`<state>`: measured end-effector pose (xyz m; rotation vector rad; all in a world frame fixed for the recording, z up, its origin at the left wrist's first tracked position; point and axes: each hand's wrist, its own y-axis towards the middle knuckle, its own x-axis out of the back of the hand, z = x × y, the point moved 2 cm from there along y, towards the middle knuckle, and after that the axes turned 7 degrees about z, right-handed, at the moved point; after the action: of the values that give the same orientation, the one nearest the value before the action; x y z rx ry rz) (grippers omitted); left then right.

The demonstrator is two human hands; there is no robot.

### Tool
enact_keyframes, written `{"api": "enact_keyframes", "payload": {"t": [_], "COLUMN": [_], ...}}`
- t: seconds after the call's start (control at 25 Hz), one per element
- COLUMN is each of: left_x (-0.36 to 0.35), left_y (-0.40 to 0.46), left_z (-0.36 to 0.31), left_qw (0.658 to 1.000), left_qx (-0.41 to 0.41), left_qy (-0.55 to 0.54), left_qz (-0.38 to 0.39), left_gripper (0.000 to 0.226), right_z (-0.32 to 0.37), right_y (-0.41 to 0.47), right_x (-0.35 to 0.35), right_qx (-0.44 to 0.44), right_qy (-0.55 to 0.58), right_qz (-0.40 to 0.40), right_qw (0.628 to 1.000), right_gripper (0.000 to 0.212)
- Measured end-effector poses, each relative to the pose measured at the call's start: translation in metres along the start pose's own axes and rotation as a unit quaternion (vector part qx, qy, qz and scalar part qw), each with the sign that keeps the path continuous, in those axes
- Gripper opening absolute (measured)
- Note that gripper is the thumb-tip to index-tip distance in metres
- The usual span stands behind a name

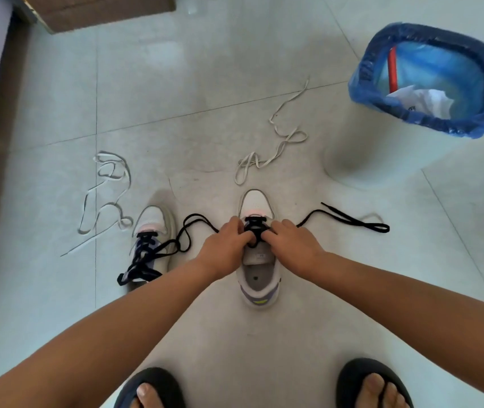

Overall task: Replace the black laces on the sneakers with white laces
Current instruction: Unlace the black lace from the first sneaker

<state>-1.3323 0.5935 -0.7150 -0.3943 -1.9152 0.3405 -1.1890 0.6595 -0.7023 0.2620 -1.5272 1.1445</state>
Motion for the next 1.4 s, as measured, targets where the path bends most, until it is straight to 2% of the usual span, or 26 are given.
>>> {"api": "enact_keyframes", "payload": {"t": [0.08, 0.12, 0.24, 0.28, 0.4, 0.44, 0.48, 0.52, 0.56, 0.6, 0.64, 0.68, 0.76, 0.92, 1.0, 1.08, 1.12, 1.2, 1.24, 1.28, 1.32, 1.4], "left_x": [0.000, 0.002, 0.010, 0.015, 0.041, 0.052, 0.062, 0.068, 0.069, 0.067, 0.061, 0.053, 0.040, 0.036, 0.040, 0.040, 0.035, 0.017, 0.006, -0.004, -0.010, -0.008], "left_y": [0.005, 0.006, 0.002, -0.001, -0.009, -0.011, -0.013, -0.015, -0.020, -0.027, -0.034, -0.043, -0.061, -0.094, -0.107, -0.122, -0.131, -0.145, -0.149, -0.150, -0.146, -0.127], "left_z": [-0.007, -0.008, -0.007, -0.005, 0.009, 0.015, 0.020, 0.025, 0.029, 0.033, 0.035, 0.037, 0.039, 0.040, 0.038, 0.037, 0.038, 0.038, 0.037, 0.035, 0.034, 0.032], "left_qw": [0.990, 0.973, 0.911, 0.874, 0.715, 0.669, 0.641, 0.647, 0.689, 0.745, 0.787, 0.807, 0.807, 0.815, 0.811, 0.789, 0.777, 0.761, 0.759, 0.764, 0.782, 0.852], "left_qx": [-0.004, 0.007, 0.074, 0.100, 0.120, 0.117, 0.117, 0.131, 0.161, 0.196, 0.224, 0.242, 0.260, 0.223, 0.183, 0.170, 0.178, 0.211, 0.239, 0.268, 0.287, 0.276], "left_qy": [-0.135, -0.226, -0.403, -0.472, -0.684, -0.729, -0.754, -0.749, -0.707, -0.637, -0.572, -0.527, -0.501, -0.476, -0.479, -0.484, -0.480, -0.458, -0.450, -0.443, -0.423, -0.348], "left_qz": [-0.031, -0.041, -0.048, -0.050, -0.087, -0.091, -0.083, -0.060, -0.024, 0.019, 0.063, 0.106, 0.170, 0.243, 0.282, 0.337, 0.368, 0.408, 0.405, 0.386, 0.355, 0.277], "left_gripper": [0.017, 0.011, 0.031, 0.035, 0.032, 0.027, 0.022, 0.019, 0.017, 0.016, 0.015, 0.017, 0.022, 0.018, 0.022, 0.041, 0.050, 0.058, 0.055, 0.047, 0.038, 0.027], "right_z": [0.005, 0.007, 0.007, 0.006, 0.007, 0.008, 0.009, 0.010, 0.009, 0.005, -0.001, -0.010, -0.033, -0.069, -0.079, -0.091, -0.099, -0.116, -0.121, -0.123, -0.123, -0.120], "right_y": [0.003, 0.005, 0.007, 0.005, -0.001, -0.003, -0.007, -0.012, -0.018, -0.026, -0.035, -0.045, -0.068, -0.104, -0.112, -0.117, -0.120, -0.124, -0.124, -0.122, -0.118, -0.110], "right_x": [0.003, 0.004, 0.005, 0.004, 0.001, -0.001, 0.001, 0.004, 0.009, 0.014, 0.018, 0.021, 0.022, 0.012, 0.006, -0.002, -0.004, -0.013, -0.019, -0.026, -0.033, -0.035], "right_qx": [-0.019, -0.034, -0.078, -0.090, -0.098, -0.097, -0.101, -0.111, -0.122, -0.129, -0.140, -0.149, -0.146, -0.164, -0.179, -0.195, -0.204, -0.227, -0.246, -0.270, -0.296, -0.322], "right_qy": [0.019, 0.049, 0.192, 0.219, 0.204, 0.230, 0.299, 0.401, 0.513, 0.611, 0.688, 0.745, 0.811, 0.870, 0.874, 0.873, 0.878, 0.890, 0.887, 0.877, 0.859, 0.815], "right_qz": [0.027, 0.042, 0.092, 0.106, 0.118, 0.097, 0.061, 0.016, -0.025, -0.058, -0.084, -0.107, -0.154, -0.198, -0.193, -0.201, -0.217, -0.256, -0.263, -0.253, -0.228, -0.205], "right_qw": [0.999, 0.997, 0.974, 0.966, 0.967, 0.963, 0.947, 0.909, 0.849, 0.779, 0.707, 0.641, 0.545, 0.421, 0.409, 0.400, 0.375, 0.302, 0.289, 0.306, 0.351, 0.437], "right_gripper": [0.031, 0.029, 0.028, 0.026, 0.014, 0.015, 0.015, 0.017, 0.021, 0.022, 0.021, 0.022, 0.023, 0.035, 0.039, 0.036, 0.035, 0.032, 0.030, 0.027, 0.023, 0.018]}}
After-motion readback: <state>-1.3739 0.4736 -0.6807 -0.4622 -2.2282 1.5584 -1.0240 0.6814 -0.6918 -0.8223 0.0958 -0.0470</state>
